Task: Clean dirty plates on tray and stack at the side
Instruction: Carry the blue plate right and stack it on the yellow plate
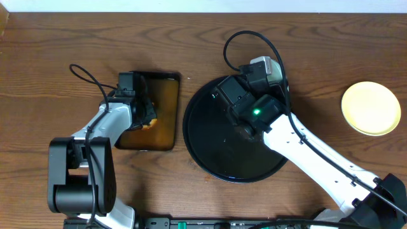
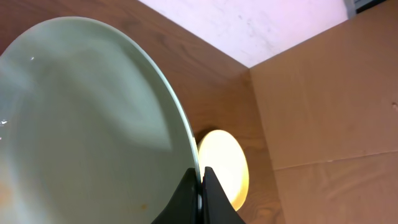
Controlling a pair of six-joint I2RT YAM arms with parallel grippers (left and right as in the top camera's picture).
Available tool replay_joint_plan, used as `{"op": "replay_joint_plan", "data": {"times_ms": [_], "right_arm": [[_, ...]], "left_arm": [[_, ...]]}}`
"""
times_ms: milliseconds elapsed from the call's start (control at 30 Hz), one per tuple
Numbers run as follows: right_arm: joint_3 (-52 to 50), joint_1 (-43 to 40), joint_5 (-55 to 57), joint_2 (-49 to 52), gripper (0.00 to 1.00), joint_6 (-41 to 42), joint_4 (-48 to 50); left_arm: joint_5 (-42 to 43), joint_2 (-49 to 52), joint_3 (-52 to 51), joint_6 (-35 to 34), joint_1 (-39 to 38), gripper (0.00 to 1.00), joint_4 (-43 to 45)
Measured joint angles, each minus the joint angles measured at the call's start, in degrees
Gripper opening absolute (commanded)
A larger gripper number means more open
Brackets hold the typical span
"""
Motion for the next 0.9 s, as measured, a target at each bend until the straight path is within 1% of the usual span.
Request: {"op": "replay_joint_plan", "data": {"times_ms": [133,267,367,467,567,733,900], "right_arm": [[0.0,0.0,-0.79,0.0,0.01,0.0,0.0],[0.0,0.0,-1.03,0.0,0.01,0.0,0.0],[0.0,0.0,-1.05,0.0,0.01,0.02,0.0],[0.0,0.0,-1.14,0.0,0.01,0.02,0.02],[0.0,0.0,-1.16,0.0,0.01,0.17,0.02],[0.0,0.0,-1.18,0.0,0.01,0.39,0.02],[0.0,0.0,-1.88,0.0,0.01,0.39,0.0]], "left_arm": [[0.35,0.0,0.0,0.39,0.15,0.07,0.0],[4.7,-0.13,0.0,4.31,0.31,0.07,0.24],[10.12,-0.15,-0.11,7.87,-1.73,0.07,0.13],[12.2,-0.15,-0.17,10.6,-5.62,0.08,-0.2],[9.51,-0.35,-0.2,11.76,-8.5,0.08,-0.24],[4.57,-0.57,-0.2,10.86,-9.09,0.08,-0.39],[0.96,-0.85,-0.2,5.31,-7.37,0.07,-1.11]]}}
